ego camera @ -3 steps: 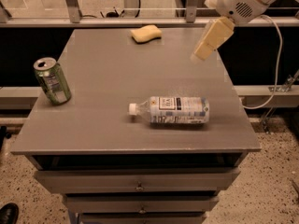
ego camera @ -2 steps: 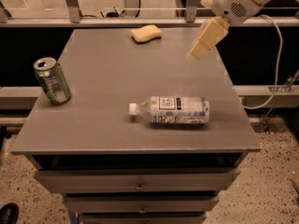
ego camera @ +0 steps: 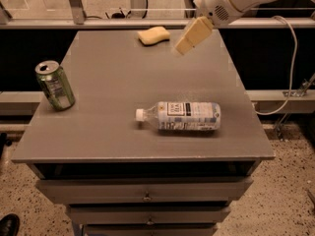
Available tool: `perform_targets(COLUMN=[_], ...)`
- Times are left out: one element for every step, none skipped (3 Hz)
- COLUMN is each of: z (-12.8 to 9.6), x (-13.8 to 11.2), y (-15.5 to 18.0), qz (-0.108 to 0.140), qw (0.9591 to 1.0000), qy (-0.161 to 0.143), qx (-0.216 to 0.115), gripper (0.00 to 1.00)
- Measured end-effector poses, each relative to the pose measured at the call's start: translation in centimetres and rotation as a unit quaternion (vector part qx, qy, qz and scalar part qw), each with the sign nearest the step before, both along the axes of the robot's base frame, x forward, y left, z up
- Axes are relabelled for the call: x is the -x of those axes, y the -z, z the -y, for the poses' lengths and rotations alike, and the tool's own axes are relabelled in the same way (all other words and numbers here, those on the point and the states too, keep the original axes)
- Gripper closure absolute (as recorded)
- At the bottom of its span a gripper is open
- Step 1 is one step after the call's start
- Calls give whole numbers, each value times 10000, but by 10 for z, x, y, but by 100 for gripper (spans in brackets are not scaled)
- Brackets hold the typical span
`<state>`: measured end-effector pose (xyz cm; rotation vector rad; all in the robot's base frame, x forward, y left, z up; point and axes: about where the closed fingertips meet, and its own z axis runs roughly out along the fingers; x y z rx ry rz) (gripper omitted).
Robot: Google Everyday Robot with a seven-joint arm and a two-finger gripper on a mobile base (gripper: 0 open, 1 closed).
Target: Move sponge near blue plastic bottle
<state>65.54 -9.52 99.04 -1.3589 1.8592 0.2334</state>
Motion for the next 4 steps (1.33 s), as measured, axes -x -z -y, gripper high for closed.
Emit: perform_targets(z=[-23, -41, -57, -57], x=[-48, -84, -121, -121], y=[7, 29, 62, 62], qz=[200, 112, 19, 19], qw=[9982, 9951, 9880, 9880], qy=[373, 719, 1097, 1097], qx=[-413, -664, -1087, -1087], gripper=[0, 0, 0, 0])
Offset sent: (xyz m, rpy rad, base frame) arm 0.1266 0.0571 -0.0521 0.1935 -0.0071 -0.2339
